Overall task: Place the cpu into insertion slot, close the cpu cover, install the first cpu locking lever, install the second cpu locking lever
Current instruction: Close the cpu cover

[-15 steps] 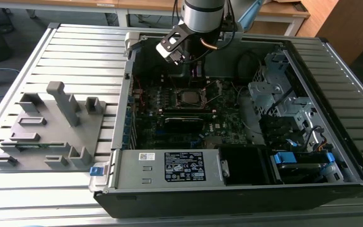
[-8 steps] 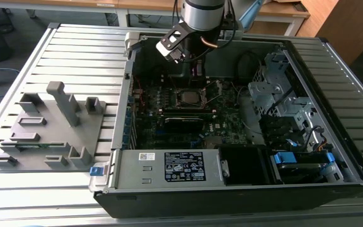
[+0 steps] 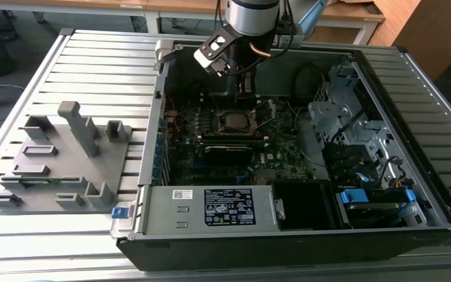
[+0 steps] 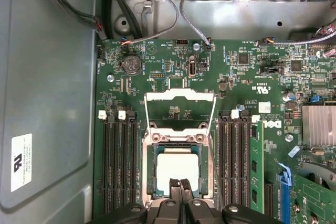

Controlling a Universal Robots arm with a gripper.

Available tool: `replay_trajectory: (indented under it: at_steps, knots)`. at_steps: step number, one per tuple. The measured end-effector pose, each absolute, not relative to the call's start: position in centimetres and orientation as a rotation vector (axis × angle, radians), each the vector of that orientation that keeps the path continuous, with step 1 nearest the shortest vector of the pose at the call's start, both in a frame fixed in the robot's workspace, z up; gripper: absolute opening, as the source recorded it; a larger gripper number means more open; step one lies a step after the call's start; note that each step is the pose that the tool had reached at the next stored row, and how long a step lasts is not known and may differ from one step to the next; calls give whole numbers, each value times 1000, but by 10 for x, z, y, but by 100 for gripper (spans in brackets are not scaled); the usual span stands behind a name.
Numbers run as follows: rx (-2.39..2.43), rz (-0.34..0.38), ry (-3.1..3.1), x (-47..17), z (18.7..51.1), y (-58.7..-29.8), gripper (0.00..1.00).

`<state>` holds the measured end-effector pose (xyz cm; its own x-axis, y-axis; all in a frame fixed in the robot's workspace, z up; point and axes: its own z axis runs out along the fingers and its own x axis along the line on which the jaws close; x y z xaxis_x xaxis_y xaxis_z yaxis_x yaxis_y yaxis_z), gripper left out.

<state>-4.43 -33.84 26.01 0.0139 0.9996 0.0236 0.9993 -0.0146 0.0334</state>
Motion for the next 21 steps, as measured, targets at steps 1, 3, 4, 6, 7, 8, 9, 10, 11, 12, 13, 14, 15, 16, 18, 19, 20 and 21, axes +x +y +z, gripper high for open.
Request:
replay_trajectory:
  at_steps: [1,3,4,6,7,8,9,10,11,12,13,14,15,16,18,19,20,21]
  knots:
    - [2232,63,2200,-44,262,-338,11]
    - [2232,63,2200,-44,265,-338,11]
    - [2232,64,2200,-44,265,-338,11]
    - [2232,64,2200,-44,265,-338,11]
    - [2231,64,2200,-44,265,-338,11]
    - [2232,63,2200,-42,265,-338,11]
    - [2232,63,2200,-41,265,-338,11]
    - [2232,64,2200,-40,265,-338,11]
    - [2232,64,2200,-38,265,-338,11]
    - [2232,64,2200,-36,265,-338,11]
    - [2232,64,2200,-34,265,-338,11]
    - [2232,64,2200,-32,265,-338,11]
    - [2232,64,2200,-30,265,-338,11]
    - [2232,64,2200,-26,265,-338,11]
    - [2232,64,2200,-19,265,-338,11]
    - [2232,64,2200,-17,265,-338,11]
    - [2232,64,2200,-16,265,-338,11]
    - [2232,64,2200,-14,265,-338,11]
